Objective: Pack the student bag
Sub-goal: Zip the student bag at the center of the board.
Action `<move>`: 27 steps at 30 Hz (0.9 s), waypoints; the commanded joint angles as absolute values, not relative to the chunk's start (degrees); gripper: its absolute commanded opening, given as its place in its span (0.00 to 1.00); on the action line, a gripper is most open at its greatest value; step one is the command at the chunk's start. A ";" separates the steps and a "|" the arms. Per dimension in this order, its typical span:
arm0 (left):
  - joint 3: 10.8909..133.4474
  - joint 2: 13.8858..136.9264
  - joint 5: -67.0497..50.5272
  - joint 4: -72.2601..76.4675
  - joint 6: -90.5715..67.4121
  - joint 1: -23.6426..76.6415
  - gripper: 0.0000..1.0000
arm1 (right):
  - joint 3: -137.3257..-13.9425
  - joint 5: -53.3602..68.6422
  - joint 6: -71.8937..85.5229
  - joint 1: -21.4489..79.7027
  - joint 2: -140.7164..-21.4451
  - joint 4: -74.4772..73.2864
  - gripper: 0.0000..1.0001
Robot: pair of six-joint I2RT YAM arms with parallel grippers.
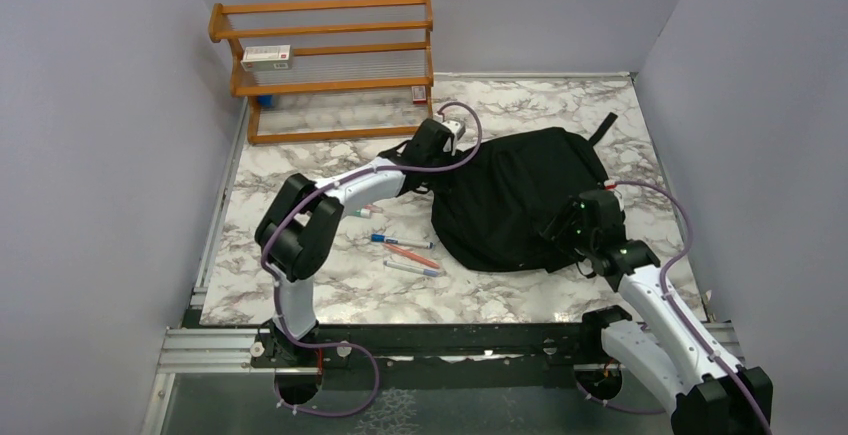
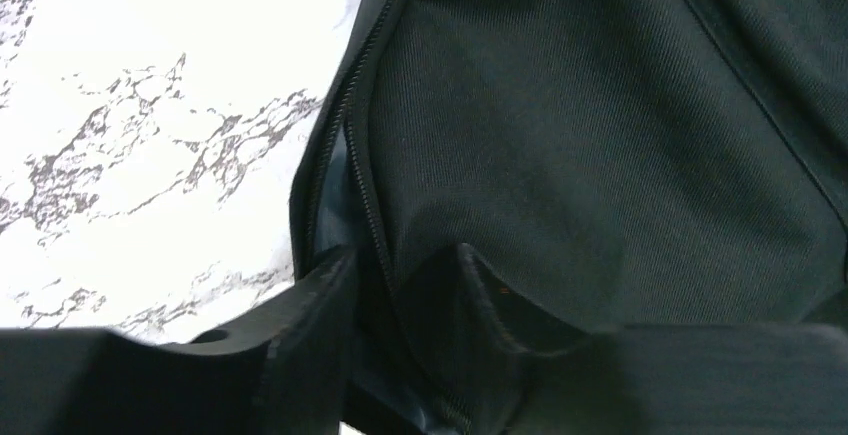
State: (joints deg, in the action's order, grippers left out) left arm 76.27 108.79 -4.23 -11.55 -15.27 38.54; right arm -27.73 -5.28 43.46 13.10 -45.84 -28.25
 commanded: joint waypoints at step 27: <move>57.72 85.34 -16.16 -1.50 -19.77 48.42 0.59 | -20.40 23.19 62.23 12.92 -39.85 -32.95 0.58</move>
State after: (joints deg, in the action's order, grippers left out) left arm 61.10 89.21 -11.05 -7.60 -17.28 47.31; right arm -24.69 14.52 57.71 13.10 -39.66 -38.87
